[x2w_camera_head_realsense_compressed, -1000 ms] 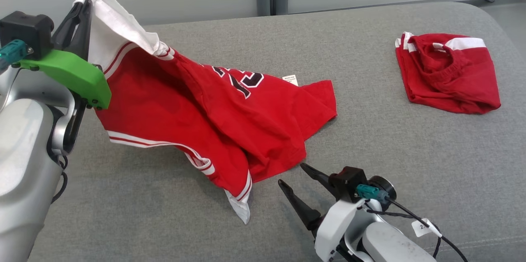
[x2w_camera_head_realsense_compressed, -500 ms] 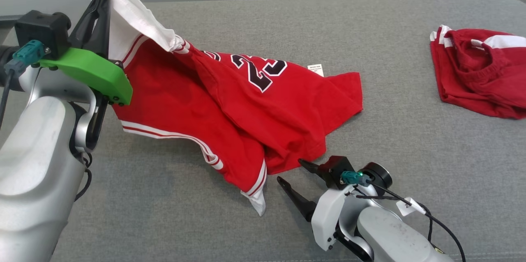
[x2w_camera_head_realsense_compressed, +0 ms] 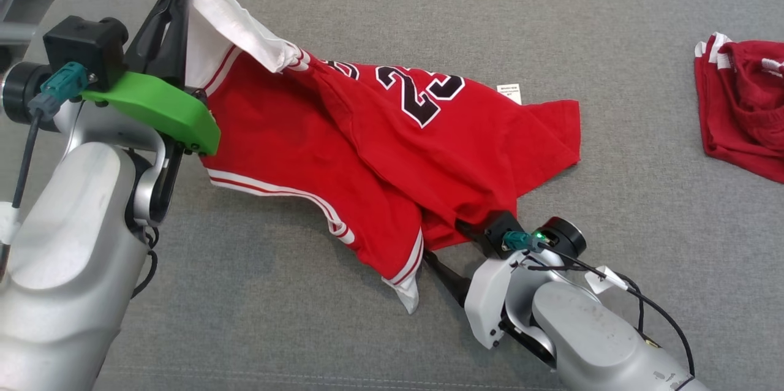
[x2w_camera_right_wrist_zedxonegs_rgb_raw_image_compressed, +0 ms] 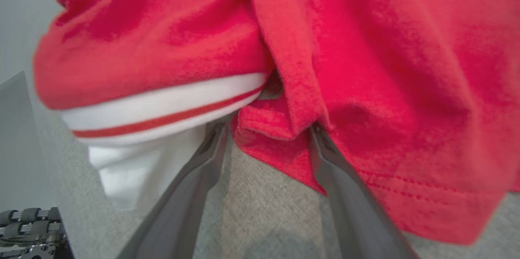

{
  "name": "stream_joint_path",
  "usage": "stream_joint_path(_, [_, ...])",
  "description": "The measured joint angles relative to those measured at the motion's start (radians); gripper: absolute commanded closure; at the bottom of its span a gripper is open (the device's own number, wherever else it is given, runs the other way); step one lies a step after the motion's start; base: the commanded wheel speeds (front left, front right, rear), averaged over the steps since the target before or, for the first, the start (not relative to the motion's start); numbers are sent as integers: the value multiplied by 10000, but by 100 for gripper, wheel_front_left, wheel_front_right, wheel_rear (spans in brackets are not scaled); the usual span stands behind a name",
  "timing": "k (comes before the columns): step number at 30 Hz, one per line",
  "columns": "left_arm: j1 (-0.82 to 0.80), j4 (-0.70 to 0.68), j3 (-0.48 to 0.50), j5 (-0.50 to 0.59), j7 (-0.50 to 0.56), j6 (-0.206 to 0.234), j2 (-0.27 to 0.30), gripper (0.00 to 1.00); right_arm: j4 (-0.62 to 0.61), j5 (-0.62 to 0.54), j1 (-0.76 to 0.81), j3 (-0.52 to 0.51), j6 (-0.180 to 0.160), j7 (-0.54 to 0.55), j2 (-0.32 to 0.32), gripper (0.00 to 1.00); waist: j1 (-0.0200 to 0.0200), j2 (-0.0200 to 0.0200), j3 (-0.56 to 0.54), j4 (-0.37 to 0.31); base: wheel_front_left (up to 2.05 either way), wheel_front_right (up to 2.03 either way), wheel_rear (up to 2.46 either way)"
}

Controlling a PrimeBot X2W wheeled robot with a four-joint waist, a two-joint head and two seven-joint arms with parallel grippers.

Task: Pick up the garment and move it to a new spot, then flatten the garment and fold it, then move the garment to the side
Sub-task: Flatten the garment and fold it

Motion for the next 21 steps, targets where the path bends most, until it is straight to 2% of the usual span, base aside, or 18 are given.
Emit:
stream_joint_path(1, [-1, -2, -33, 0, 0, 0, -40, 100, 75, 2, -56, 0, 0, -4, 0, 0, 0, 0, 23, 35, 0, 0, 0])
stream_joint_path(2, [-1, -2, -33, 0, 0, 0, -40, 100, 75, 2, -56, 0, 0, -4, 0, 10, 0, 0, 23, 35, 0, 0, 0])
stream_joint_path(3, [-5, -4, -58, 0, 0, 0, -75, 100, 134, 15, -106, 2, -2, -10, 0, 25, 0, 0, 45, 67, 0, 0, 0])
stream_joint_path(4, [-8, 0, -81, 0, -38, 0, -102, 100, 176, 33, -144, 0, -2, -40, -4, 31, 0, 0, 63, 99, 0, 0, 0])
stream_joint_path(6, [-29, 8, -111, 0, -84, -2, -127, 100, 265, 115, -182, 2, -6, -54, -2, 49, 0, 0, 90, 165, 0, 0, 0])
stream_joint_path(10, [-55, 58, -123, 0, -117, -4, -134, 100, 395, 391, -273, 92, -13, -130, -10, 66, 0, 0, 110, 277, 0, 0, 0])
stream_joint_path(11, [-54, 82, -123, 0, -119, -4, -128, 100, 422, 401, -320, 138, -13, -161, -4, 78, 0, 0, 110, 288, 0, 0, 0])
stream_joint_path(14, [-54, 151, -117, 0, -186, -4, -128, 100, 435, 566, -342, 155, -15, -326, 0, 100, 0, 0, 94, 297, 0, 0, 0])
stream_joint_path(21, [32, 203, 265, -209, -525, -4, -56, 100, 295, 1003, -358, -337, -109, -982, 8, 100, 0, 0, -90, 85, 0, 0, 0])
